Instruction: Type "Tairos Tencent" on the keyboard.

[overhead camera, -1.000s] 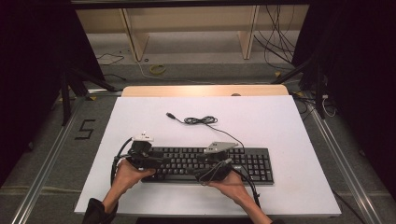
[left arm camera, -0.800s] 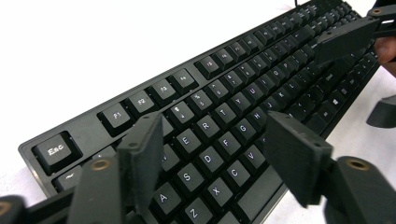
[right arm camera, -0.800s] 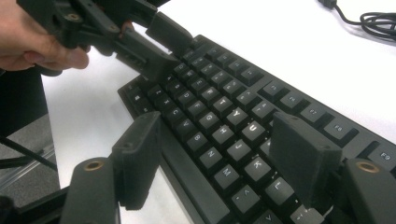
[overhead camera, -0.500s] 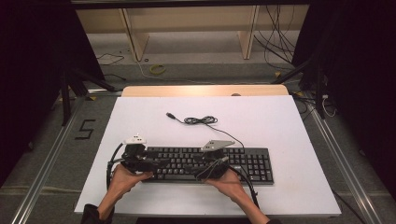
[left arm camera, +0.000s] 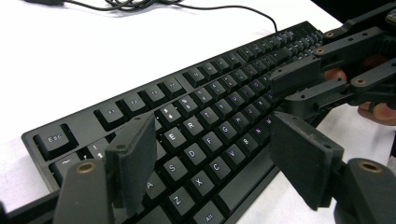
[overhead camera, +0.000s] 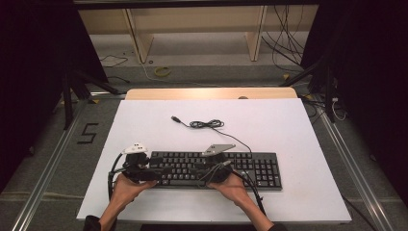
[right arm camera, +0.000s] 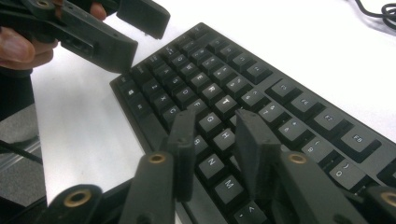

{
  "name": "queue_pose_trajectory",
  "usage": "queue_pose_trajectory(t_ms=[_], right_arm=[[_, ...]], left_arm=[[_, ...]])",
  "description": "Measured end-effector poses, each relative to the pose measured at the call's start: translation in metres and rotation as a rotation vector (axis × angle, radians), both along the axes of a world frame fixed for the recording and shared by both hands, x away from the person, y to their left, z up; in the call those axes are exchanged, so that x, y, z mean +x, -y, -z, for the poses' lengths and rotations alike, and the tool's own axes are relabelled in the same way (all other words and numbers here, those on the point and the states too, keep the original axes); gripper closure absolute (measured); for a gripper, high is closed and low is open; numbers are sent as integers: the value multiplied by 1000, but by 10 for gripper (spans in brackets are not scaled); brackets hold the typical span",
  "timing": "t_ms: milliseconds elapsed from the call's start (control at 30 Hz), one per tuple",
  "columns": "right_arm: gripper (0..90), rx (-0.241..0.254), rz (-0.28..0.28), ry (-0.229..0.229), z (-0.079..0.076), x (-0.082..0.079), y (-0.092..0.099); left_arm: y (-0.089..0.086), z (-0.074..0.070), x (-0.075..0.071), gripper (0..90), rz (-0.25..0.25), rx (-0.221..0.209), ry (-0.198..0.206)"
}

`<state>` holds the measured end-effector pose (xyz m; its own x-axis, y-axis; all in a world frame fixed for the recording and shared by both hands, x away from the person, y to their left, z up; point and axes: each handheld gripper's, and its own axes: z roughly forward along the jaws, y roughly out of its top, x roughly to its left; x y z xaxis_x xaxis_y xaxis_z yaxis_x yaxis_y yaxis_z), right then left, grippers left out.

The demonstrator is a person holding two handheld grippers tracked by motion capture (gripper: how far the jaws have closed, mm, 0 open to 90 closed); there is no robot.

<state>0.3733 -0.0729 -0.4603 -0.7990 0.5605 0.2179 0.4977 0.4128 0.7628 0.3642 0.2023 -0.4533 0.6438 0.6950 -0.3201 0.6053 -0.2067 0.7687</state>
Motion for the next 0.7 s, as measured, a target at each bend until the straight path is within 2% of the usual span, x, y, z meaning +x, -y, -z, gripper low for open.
queue_pose_trajectory(t_ms=[533, 700], right_arm=[[880, -52, -31, -18, 9, 3, -8], [900, -76, -39, -17, 13, 3, -11]], left_arm=[[-2, -1, -6, 310, 5, -21, 24], [-3, 1, -8, 303, 9, -24, 26]])
